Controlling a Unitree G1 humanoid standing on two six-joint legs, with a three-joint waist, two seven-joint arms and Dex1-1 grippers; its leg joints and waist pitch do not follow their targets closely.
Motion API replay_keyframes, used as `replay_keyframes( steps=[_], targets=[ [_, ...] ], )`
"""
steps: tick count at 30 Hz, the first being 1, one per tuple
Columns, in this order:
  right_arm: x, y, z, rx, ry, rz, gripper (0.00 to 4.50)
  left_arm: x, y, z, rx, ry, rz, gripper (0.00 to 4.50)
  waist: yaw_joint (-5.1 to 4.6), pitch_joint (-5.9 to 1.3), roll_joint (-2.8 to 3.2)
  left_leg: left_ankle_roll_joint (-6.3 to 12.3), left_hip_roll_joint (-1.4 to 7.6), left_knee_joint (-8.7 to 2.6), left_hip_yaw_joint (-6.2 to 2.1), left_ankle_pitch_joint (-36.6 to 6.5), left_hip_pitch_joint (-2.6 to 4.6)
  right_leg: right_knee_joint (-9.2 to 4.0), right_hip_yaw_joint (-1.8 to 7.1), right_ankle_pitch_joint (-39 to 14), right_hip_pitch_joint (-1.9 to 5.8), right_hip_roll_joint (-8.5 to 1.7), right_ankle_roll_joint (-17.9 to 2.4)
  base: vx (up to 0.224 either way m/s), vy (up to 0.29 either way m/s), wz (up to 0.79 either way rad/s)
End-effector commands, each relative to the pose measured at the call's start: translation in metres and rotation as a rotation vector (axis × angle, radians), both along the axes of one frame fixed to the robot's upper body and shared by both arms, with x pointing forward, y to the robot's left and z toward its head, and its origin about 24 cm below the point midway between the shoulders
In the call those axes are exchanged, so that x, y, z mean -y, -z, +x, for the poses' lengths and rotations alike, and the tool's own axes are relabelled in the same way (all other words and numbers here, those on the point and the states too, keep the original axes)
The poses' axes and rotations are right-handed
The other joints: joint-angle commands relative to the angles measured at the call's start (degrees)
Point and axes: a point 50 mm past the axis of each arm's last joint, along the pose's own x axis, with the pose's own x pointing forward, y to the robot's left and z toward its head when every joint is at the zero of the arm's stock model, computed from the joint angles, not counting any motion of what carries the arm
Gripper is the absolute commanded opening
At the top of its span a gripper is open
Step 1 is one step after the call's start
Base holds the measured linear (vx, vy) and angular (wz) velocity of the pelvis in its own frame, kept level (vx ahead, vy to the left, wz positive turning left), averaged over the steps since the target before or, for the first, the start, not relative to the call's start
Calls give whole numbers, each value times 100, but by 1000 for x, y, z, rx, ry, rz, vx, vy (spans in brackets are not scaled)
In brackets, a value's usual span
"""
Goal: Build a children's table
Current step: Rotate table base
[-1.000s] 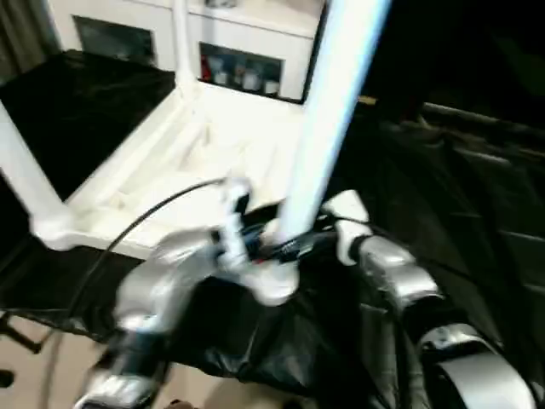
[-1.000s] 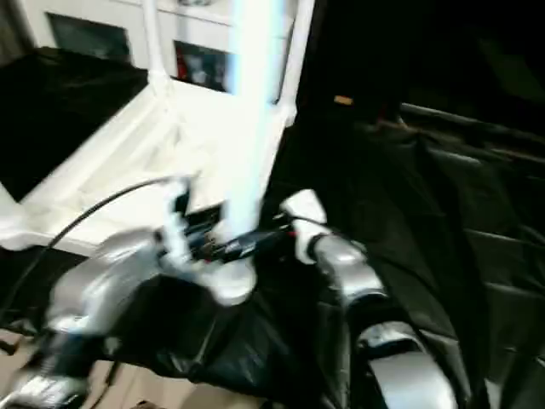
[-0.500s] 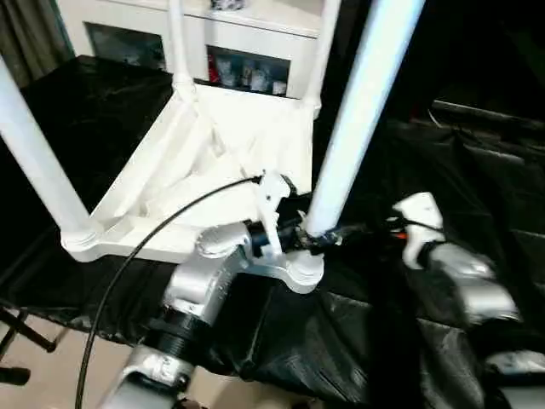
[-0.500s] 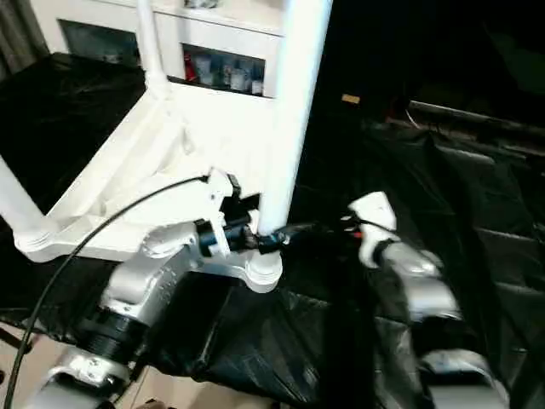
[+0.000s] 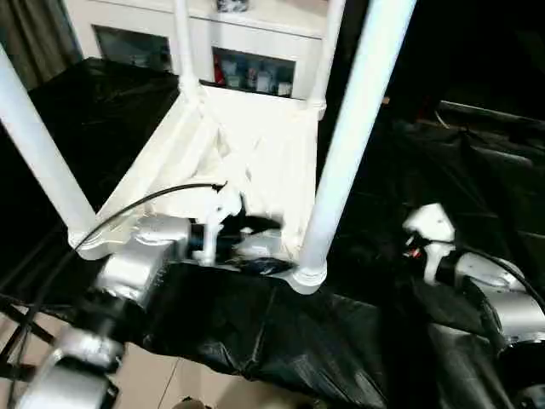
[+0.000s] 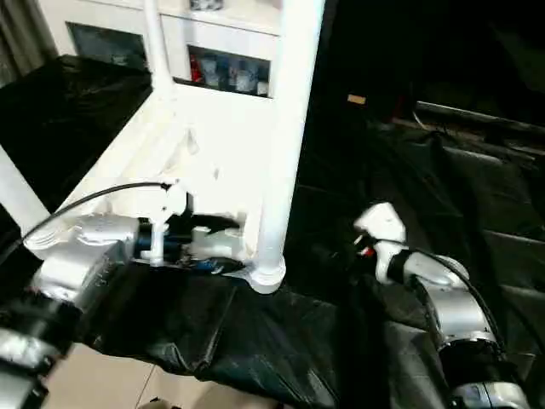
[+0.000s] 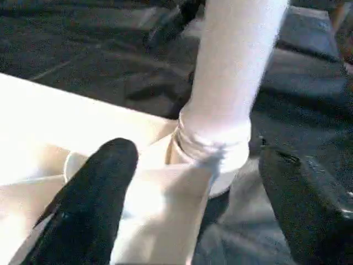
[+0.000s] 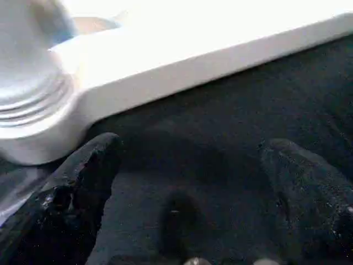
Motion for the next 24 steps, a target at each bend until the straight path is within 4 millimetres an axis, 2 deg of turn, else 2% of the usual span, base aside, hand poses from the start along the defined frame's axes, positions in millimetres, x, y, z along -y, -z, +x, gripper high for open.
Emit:
replay_keyframes(
  steps=[1,3,5,6,7,9,11,12,13,17,18,19,21,24],
  targets=[
    [0,-4,-5,-16,-54,-14,450,-1,-2,1,14,60,60,369,26,-388,42,276,8,-384,64,-1169,67,-372,167,-912,334,-207,-1275,0,0,0],
    [-2,-10,-11,-41,-99,2,450,-5,-2,0,6,103,113,355,41,-386,63,260,12,-387,58,-1191,67,-355,165,-865,342,-215,-1323,0,0,0],
    [-2,-13,-15,-55,-118,5,450,-4,-3,0,9,121,125,341,56,-371,48,257,16,-395,59,-1278,65,-373,168,-1004,343,-218,-1303,0,0,0],
    [-1,-15,-17,-64,-132,5,450,-4,-2,1,2,131,133,329,62,-369,84,211,16,-399,59,-1339,71,-387,169,-1129,335,-227,-1295,0,0,0],
    [-1,-16,-18,-67,-136,4,450,-3,-2,1,1,133,134,321,61,-370,71,193,14,-399,59,-1356,71,-393,167,-1166,337,-224,-1286,0,0,0],
    [0,-17,-22,-74,-152,-1,450,-1,0,2,-5,138,137,297,76,-367,94,136,19,-401,56,-1455,84,-414,171,-1288,331,-226,-1255,0,0,0],
    [0,-18,-23,-74,-154,-2,450,0,1,3,-4,131,141,288,73,-374,91,122,15,-397,50,-1473,79,-404,168,-1297,330,-232,-1265,0,0,0],
    [0,-18,-25,-75,-157,-3,450,1,4,4,-5,128,152,274,76,-378,110,118,8,-392,49,-1470,79,-411,166,-1302,330,-230,-1263,0,0,0],
    [0,-19,-26,-76,-160,-4,450,1,6,5,-4,122,163,263,69,-372,89,128,2,-394,54,-1460,67,-425,165,-1303,335,-220,-1246,0,0,0],
    [-1,-22,-31,-85,-169,-5,450,1,8,10,8,114,186,231,89,-391,119,173,4,-380,42,-1334,62,-397,166,-1121,354,-229,-1253,0,0,0],
    [-1,-23,-32,-88,-169,-5,450,0,9,11,13,110,195,231,85,-397,111,181,3,-378,42,-1302,58,-396,164,-1070,360,-227,-1271,0,0,0],
    [-1,-23,-33,-90,-170,-5,450,-1,10,12,15,104,205,224,82,-390,133,179,-5,-381,40,-1308,50,-400,159,-1084,362,-223,-1270,0,0,0],
    [-2,-23,-35,-95,-172,-7,450,-4,11,14,12,108,237,209,76,-384,118,177,-7,-383,39,-1372,55,-420,158,-1170,358,-220,-1242,0,0,0],
    [-3,-23,-36,-95,-171,-8,450,-7,12,15,6,107,255,183,84,-384,135,139,6,-387,35,-1439,69,-425,161,-1279,349,-236,-1234,0,0,0]
  ],
)
